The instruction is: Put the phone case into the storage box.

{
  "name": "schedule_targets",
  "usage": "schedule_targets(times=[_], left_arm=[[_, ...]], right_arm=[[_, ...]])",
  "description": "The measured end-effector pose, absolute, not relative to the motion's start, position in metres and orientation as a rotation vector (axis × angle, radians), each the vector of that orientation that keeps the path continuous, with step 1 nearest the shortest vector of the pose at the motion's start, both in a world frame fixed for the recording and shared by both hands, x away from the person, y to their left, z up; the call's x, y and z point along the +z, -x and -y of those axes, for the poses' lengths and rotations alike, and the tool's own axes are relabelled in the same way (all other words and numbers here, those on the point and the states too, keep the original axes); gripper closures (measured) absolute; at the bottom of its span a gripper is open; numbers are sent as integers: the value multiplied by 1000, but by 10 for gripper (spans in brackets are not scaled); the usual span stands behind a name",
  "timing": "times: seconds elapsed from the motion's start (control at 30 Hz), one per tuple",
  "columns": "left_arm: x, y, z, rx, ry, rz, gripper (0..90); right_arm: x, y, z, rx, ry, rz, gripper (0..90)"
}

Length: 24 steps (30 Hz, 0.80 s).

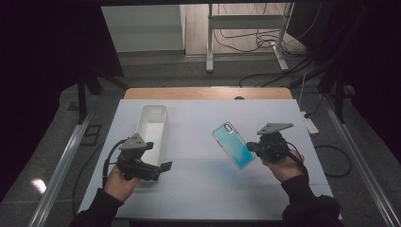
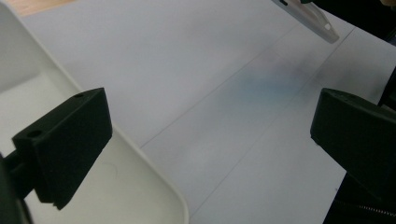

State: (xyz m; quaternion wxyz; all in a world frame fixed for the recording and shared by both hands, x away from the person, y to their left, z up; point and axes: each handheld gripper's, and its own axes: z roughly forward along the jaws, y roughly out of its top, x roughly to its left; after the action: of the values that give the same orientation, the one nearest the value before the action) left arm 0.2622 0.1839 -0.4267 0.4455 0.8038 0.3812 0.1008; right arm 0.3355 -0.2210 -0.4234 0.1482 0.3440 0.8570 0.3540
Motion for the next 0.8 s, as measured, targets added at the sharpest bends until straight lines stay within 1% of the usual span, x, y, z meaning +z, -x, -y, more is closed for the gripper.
schedule_targets(times=[0.27,0.47,0.8], left_arm=[[-425,-278,-164,193,-2005,-916,0],[-425,-286,-157,135,-1979,-908,0],[-426,-298,-149,75,-1952,-897,0]], right_arm=[[-420,-332,216,1030,-972,-2460,879],[-419,-329,211,1044,-960,-2462,879],[-416,-324,198,1065,-926,-2464,878]])
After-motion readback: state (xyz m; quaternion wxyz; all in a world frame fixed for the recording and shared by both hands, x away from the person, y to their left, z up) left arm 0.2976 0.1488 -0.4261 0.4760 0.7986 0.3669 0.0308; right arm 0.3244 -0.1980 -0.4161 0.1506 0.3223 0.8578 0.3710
